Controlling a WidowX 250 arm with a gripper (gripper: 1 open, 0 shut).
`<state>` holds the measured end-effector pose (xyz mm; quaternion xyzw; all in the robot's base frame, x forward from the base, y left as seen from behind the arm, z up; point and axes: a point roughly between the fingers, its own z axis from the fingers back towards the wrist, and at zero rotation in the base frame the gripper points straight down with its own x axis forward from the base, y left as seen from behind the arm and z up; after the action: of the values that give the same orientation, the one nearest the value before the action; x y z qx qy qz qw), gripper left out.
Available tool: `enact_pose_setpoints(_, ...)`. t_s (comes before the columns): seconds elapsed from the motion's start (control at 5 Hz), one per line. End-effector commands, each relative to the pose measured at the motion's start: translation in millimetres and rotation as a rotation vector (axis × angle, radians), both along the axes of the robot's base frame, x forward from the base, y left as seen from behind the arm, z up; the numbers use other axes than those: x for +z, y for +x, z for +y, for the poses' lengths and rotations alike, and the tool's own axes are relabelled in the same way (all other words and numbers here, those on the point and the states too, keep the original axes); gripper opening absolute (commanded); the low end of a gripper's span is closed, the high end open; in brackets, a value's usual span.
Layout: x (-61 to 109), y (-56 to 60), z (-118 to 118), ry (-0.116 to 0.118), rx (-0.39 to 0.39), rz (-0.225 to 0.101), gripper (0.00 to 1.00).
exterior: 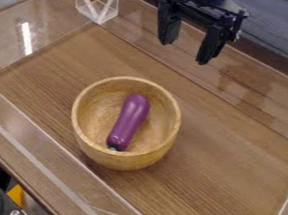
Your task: Remove the purple eggplant from inside the brown bowl and put it on the table
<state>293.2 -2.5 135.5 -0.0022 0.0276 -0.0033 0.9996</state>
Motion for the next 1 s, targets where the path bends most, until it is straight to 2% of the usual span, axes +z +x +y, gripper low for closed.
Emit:
enact_pose_setpoints(0.0,-12.3,-1.6,-6,-0.001,-0.071,0.016,1.0)
enact_pose_setpoints(0.2,-24.0,-18.6,-6,-0.01,-0.148,0.027,1.0)
enact_pose_setpoints(0.4,-27.8,-31.5,10,-0.004,-0.186,0.026,1.0)
enact_pose_setpoints(0.6,-29.1,-39.7,25,0.006,-0.21,0.025,1.0)
enact_pose_setpoints(0.8,-39.2,-47.7,33,0.015,-0.175,0.022,1.0)
